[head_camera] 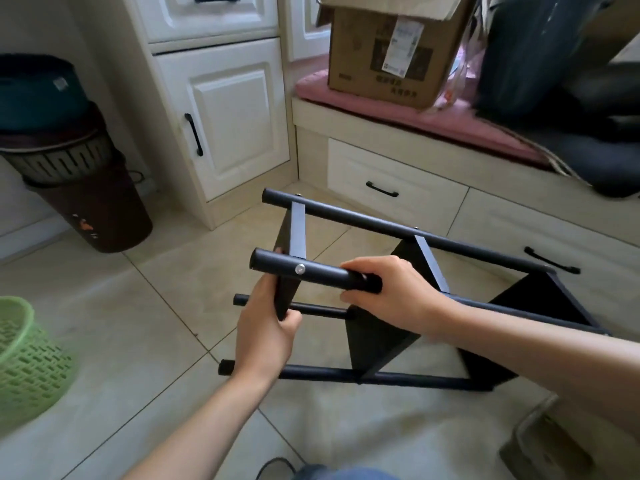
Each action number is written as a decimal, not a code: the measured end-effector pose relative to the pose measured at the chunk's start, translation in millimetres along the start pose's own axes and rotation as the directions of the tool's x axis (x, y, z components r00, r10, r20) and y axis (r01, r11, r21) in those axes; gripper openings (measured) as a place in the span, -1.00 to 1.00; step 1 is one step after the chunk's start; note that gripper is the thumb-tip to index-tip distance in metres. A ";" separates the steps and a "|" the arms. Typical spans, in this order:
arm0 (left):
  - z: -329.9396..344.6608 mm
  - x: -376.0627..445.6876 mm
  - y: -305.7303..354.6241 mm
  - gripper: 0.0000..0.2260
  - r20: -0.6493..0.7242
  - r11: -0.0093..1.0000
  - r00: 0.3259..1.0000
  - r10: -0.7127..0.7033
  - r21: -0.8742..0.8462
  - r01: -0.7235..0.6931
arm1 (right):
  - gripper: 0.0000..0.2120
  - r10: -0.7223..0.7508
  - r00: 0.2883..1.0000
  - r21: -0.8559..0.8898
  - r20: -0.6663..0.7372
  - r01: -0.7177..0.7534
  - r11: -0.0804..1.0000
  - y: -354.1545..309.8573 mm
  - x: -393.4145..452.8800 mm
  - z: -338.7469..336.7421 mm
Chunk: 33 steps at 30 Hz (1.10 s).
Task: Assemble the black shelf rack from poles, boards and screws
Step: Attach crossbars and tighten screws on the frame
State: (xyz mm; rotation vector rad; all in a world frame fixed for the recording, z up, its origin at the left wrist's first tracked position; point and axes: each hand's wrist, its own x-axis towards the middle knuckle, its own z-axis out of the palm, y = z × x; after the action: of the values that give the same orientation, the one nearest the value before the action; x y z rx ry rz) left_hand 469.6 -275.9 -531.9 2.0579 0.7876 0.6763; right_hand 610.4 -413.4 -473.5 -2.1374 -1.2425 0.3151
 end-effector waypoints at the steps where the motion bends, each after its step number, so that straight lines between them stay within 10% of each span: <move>1: -3.5 5.8 8.7 -0.45 -0.009 1.000 1.000 0.025 0.013 -0.025 | -0.77 -0.002 1.000 0.023 -0.026 0.002 1.000 -1.6 2.4 -7.5; 14: -34.3 51.6 149.3 -0.33 0.103 0.743 0.817 0.568 0.363 -0.562 | -0.84 0.080 0.934 0.453 -0.347 0.092 0.887 -5.0 -4.7 -107.5; 33: 84.6 6.3 241.8 -0.48 0.055 0.499 0.611 0.790 0.520 -0.693 | -0.77 0.376 0.782 0.718 -0.497 0.127 0.684 61.9 -110.6 -144.4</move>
State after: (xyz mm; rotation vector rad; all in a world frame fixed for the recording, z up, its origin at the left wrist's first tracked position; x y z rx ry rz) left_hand 602.7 -428.1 -374.5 2.8787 0.0765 1.2721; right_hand 666.8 -587.0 -413.5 -1.4209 -0.4343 0.1077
